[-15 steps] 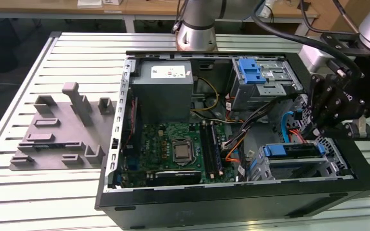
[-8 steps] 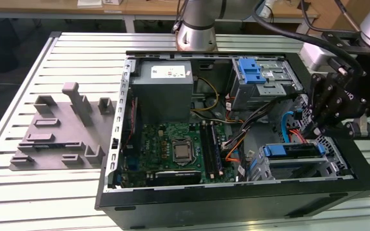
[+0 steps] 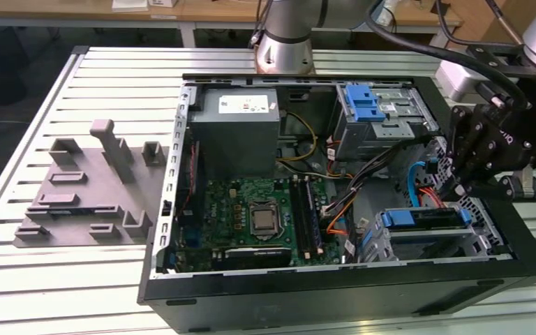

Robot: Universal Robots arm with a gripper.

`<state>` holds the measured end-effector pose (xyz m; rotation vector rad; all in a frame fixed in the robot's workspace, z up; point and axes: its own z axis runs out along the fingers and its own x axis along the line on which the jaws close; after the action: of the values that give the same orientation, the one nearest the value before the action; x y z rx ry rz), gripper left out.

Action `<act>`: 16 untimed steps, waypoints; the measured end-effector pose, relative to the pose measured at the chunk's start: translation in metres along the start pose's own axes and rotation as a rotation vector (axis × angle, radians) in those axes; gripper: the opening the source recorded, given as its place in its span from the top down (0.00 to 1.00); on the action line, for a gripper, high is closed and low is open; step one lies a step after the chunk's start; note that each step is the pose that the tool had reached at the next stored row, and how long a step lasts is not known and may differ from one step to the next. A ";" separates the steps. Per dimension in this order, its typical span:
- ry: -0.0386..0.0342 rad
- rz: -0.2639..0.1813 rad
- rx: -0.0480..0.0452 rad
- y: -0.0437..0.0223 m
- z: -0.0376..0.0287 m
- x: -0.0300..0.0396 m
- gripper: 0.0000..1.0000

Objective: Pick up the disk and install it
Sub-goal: 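Insert the second disk wire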

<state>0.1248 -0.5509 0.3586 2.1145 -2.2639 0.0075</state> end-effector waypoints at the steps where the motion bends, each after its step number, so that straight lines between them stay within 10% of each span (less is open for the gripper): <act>1: 0.0000 0.000 0.0000 0.0000 0.0000 0.0000 0.89; 7: 0.0003 -0.001 0.0000 0.0008 -0.0002 0.0000 0.89; 11: 0.0000 -0.001 0.0004 0.0158 0.0004 0.0010 0.89; 16: 0.0000 -0.001 0.0011 0.0194 -0.0046 -0.0017 0.89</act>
<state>0.1057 -0.5477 0.3636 2.1165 -2.2631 0.0087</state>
